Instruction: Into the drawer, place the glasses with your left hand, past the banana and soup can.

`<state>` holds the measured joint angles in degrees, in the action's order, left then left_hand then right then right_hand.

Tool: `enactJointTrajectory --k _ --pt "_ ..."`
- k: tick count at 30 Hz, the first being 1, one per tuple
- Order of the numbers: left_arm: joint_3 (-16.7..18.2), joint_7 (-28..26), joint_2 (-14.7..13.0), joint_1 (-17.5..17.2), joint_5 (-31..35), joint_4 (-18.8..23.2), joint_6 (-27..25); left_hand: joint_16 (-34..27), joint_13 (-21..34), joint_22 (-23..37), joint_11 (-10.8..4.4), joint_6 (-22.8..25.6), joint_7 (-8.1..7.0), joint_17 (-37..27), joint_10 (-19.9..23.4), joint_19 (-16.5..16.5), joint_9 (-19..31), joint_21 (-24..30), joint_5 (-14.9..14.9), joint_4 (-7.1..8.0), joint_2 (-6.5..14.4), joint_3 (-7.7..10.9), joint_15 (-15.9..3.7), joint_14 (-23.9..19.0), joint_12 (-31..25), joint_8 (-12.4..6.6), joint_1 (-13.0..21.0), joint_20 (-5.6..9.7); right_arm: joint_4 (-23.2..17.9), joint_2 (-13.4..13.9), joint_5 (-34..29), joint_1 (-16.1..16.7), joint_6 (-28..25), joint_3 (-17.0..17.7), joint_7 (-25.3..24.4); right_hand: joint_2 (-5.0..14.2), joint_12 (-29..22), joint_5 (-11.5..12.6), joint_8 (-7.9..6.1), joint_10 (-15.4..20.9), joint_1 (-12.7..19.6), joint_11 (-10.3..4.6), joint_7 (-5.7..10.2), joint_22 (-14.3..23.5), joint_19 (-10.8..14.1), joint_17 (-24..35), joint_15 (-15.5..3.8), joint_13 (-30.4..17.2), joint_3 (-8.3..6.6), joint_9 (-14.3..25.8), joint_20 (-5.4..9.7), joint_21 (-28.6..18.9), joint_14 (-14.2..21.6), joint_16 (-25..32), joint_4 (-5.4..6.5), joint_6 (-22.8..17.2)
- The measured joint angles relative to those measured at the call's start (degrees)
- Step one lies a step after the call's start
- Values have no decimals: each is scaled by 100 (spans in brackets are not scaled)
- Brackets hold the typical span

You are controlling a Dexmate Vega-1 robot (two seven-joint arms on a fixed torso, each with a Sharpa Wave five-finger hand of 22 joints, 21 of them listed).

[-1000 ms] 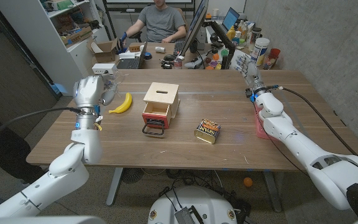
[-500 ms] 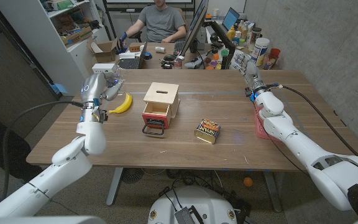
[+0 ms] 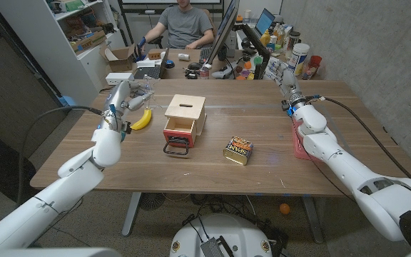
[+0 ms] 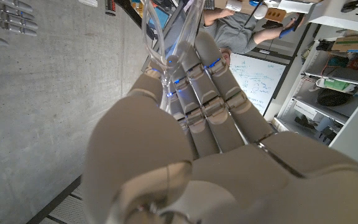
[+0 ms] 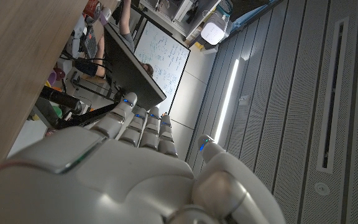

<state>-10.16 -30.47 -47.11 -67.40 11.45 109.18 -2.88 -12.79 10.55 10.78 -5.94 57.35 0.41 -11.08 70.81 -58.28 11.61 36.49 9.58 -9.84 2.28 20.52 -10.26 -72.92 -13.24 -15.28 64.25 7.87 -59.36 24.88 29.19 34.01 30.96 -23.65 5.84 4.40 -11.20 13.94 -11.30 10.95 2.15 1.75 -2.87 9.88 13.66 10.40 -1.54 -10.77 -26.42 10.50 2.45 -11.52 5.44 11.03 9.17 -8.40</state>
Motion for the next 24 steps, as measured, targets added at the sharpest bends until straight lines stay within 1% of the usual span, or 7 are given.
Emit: enactJointTrajectory --k 8,18,24 --pt "-125 375 -42 197 -250 -49 224 10 -1 0 0 0 0 0 0 -1 -1 0 -11 -4 0 4 -11 11 7 16 0 0 118 -18 7 -73 77 -2 99 0 0 0 0 0 0 0 0 0 0 0 0 0 0 0 0 0 0 0 0 0" --pt "-304 723 -94 391 -376 -11 329 20 -2 0 0 0 0 1 0 -1 -5 0 2 -11 0 11 -11 11 10 29 0 0 270 -43 76 -144 175 15 225 0 0 0 0 0 0 0 0 0 0 0 -21 0 0 2 0 0 20 0 0 0" --pt "-431 903 -119 517 -392 1 378 22 -1 0 0 1 -1 3 0 30 -5 0 4 -10 0 10 -10 10 33 49 0 -31 331 -47 112 -165 215 33 284 0 0 0 0 0 0 0 0 0 0 0 11 0 0 4 0 0 52 0 0 0"
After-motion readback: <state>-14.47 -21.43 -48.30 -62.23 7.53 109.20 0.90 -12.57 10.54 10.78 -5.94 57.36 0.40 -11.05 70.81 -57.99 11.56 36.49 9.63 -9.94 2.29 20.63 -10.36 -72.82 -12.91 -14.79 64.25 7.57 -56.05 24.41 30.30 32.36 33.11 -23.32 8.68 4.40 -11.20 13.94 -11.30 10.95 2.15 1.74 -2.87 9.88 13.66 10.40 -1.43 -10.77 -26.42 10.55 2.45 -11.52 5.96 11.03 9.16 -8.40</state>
